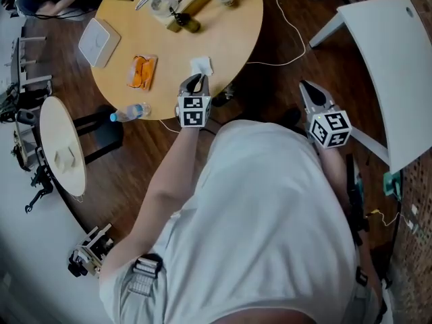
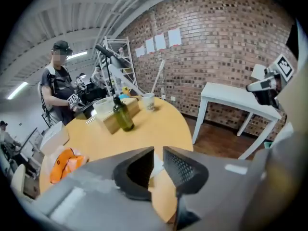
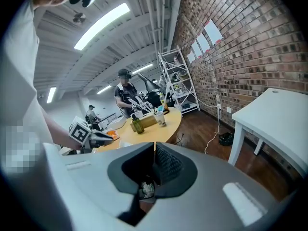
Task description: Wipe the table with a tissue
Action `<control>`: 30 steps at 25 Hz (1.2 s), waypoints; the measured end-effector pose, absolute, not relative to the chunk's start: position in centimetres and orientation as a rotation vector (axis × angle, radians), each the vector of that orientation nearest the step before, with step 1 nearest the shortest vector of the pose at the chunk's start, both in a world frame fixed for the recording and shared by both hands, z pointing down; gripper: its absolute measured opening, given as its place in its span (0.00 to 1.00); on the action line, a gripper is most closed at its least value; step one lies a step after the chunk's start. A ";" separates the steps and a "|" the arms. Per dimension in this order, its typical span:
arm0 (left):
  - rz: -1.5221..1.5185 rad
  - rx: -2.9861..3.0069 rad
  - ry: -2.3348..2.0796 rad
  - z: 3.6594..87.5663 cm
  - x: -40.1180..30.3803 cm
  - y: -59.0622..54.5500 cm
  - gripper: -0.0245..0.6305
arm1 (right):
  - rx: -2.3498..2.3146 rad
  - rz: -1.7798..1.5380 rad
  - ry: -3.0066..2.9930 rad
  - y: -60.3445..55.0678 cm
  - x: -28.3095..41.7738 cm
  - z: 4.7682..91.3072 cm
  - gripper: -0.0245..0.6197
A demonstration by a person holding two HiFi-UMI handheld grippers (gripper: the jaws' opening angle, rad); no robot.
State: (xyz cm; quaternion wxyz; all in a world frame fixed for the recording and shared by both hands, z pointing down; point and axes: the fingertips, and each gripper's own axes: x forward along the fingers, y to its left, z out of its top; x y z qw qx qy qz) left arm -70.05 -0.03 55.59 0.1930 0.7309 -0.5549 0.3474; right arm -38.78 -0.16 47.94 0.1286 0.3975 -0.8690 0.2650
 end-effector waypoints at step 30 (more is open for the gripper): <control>0.927 2.012 -1.165 65.0 -73.6 -3.4 0.08 | 1.549 0.838 -2.289 0.4 -39.7 47.9 0.06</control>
